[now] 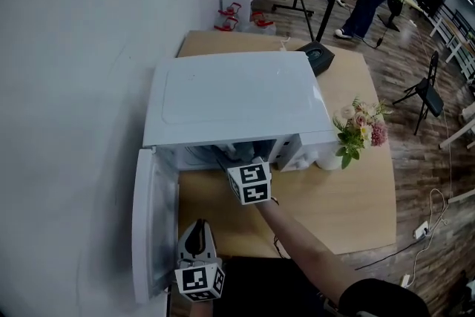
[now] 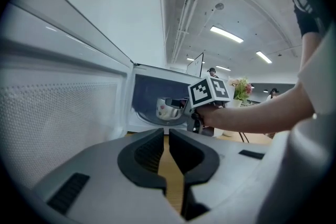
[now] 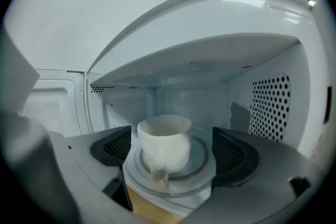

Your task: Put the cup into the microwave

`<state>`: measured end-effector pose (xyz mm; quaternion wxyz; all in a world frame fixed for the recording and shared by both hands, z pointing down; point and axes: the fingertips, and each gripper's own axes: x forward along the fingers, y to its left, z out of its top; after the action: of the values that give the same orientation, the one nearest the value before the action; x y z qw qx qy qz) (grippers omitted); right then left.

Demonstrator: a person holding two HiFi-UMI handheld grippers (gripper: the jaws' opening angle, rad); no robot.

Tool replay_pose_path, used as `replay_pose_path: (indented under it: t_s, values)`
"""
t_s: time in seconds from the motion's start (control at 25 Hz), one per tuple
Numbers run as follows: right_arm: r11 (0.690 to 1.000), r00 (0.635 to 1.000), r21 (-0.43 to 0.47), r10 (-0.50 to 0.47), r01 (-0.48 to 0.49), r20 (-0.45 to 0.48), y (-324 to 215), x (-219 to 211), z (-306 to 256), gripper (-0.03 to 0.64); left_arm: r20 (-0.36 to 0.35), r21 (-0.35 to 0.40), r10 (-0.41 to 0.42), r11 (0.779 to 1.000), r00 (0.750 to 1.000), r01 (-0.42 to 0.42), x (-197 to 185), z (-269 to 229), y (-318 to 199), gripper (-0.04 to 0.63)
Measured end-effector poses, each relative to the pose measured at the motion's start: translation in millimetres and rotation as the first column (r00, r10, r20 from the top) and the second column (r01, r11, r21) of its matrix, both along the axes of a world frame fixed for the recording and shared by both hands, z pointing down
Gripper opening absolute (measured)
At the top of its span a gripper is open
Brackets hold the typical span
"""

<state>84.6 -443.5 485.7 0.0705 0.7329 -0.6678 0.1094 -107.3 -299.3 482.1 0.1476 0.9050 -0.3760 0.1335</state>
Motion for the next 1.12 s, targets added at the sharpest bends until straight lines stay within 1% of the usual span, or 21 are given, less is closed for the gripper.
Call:
replay_pose_path:
  t_s: [0.24, 0.4, 0.68, 0.92, 1.12]
  values:
    - [1.000, 1.000, -0.007, 0.021, -0.021, 0.017, 19.3, 3.7, -1.1, 0.439, -0.014, 0.028, 0.055, 0.998, 0.998, -0.055, 11.6, -6.2, 0.6, 0.011]
    - [0.999, 0.999, -0.023, 0.028, -0.027, 0.028, 33.8, -2.4, 0.2, 0.439, -0.024, 0.050, 0.097, 0.994, 0.995, -0.095, 18.9, -12.2, 2.2, 0.011]
    - [0.999, 0.995, -0.018, 0.035, -0.033, 0.098, 61.2, -19.3, -1.1, 0.439, -0.036, 0.072, 0.146, 0.987, 0.989, -0.143, 23.1, -14.9, 4.5, 0.011]
    - [0.998, 0.978, -0.037, 0.061, -0.055, 0.199, 99.0, -33.7, 4.2, 0.439, -0.050, 0.085, 0.185, 0.980, 0.981, -0.181, 24.9, -16.2, 8.0, 0.011]
    - [0.997, 0.947, -0.049, 0.071, -0.059, 0.312, 131.9, -42.7, 7.7, 0.439, -0.055, 0.087, 0.210, 0.975, 0.976, -0.205, 25.8, -15.7, 9.2, 0.011]
